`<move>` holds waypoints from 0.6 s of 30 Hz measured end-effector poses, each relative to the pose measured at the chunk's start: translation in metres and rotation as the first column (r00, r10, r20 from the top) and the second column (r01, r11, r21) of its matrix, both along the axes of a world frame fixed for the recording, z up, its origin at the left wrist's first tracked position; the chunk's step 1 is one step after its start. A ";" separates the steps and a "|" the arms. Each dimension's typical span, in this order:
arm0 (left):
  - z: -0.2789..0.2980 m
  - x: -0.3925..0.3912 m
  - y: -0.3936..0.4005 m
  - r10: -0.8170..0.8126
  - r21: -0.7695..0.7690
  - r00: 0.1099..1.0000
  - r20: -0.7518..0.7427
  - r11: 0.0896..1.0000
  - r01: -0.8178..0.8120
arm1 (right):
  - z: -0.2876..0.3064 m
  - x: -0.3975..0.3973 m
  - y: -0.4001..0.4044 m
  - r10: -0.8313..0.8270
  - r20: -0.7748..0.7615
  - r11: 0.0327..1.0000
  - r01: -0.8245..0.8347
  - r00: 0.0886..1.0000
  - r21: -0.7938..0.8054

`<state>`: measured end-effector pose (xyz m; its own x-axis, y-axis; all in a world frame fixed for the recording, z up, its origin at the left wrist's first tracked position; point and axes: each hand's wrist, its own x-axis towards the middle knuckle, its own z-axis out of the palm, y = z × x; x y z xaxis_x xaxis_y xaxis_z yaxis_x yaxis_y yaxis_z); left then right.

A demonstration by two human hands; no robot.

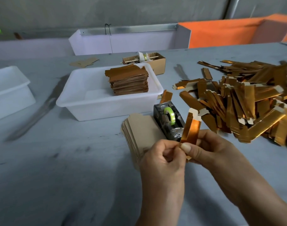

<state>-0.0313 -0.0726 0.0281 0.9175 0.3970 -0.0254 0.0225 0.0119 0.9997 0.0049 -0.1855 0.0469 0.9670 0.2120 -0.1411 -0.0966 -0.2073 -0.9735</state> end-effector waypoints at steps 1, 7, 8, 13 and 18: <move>0.000 0.000 0.001 -0.007 -0.060 0.999 -0.031 0.998 0.005 | -0.001 -0.001 0.002 0.000 -0.022 0.998 0.002 1.000 0.068; 0.006 -0.001 0.015 -0.131 -0.500 0.985 -0.117 0.864 0.056 | -0.005 -0.002 0.001 0.003 -0.012 0.985 -0.001 1.000 0.174; 0.006 -0.002 0.016 -0.158 -0.499 0.982 -0.103 0.862 0.086 | -0.005 -0.002 0.001 -0.002 -0.002 0.985 0.002 1.000 0.173; 0.003 -0.002 0.020 -0.227 -0.399 0.969 -0.093 0.900 0.172 | -0.008 -0.003 0.004 -0.028 0.051 0.989 0.020 0.998 0.147; 0.000 0.000 0.023 -0.190 0.146 0.978 -0.084 0.969 0.201 | -0.011 -0.002 0.006 -0.050 0.073 0.994 0.043 0.996 0.096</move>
